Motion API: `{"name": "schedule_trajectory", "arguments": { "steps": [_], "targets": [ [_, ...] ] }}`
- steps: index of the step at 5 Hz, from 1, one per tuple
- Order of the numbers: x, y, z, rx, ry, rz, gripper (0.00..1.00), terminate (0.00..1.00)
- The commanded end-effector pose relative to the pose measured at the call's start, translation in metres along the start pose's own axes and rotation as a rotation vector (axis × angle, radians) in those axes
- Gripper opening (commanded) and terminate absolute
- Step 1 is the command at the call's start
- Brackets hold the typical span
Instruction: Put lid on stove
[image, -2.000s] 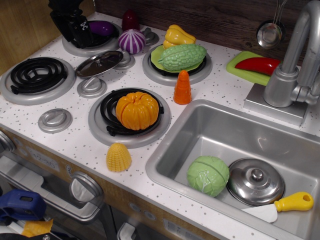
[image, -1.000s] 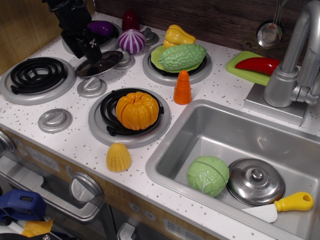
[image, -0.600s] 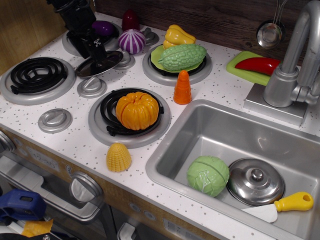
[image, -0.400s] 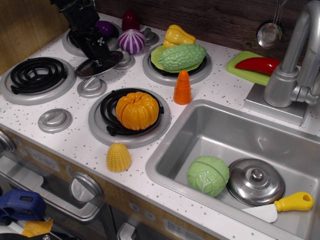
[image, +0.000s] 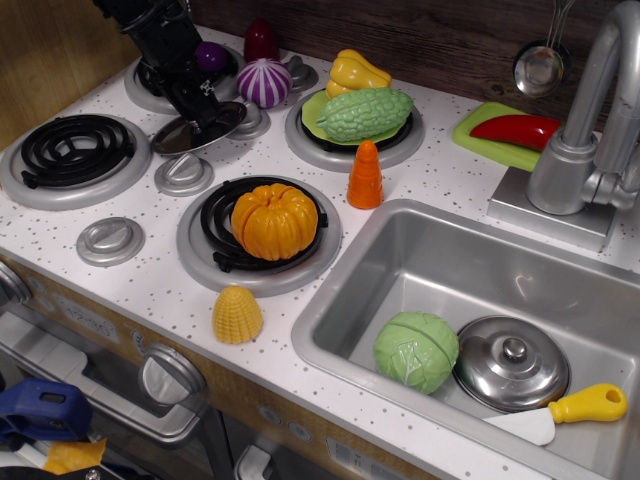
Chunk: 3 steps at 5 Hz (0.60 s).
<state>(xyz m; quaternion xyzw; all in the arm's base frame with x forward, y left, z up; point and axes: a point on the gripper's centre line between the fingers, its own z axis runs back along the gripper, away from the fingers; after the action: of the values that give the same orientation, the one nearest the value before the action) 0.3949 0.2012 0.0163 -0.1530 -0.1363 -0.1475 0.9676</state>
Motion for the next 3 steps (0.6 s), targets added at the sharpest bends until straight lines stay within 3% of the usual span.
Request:
{"name": "schedule_trajectory", "arguments": {
  "steps": [1,3],
  "targets": [
    [0.014,-0.004,0.039,0.07,0.03,-0.04,0.0,0.0],
    [0.009,-0.003,0.076,0.143,0.111,-0.035,0.0,0.0]
  ]
}}
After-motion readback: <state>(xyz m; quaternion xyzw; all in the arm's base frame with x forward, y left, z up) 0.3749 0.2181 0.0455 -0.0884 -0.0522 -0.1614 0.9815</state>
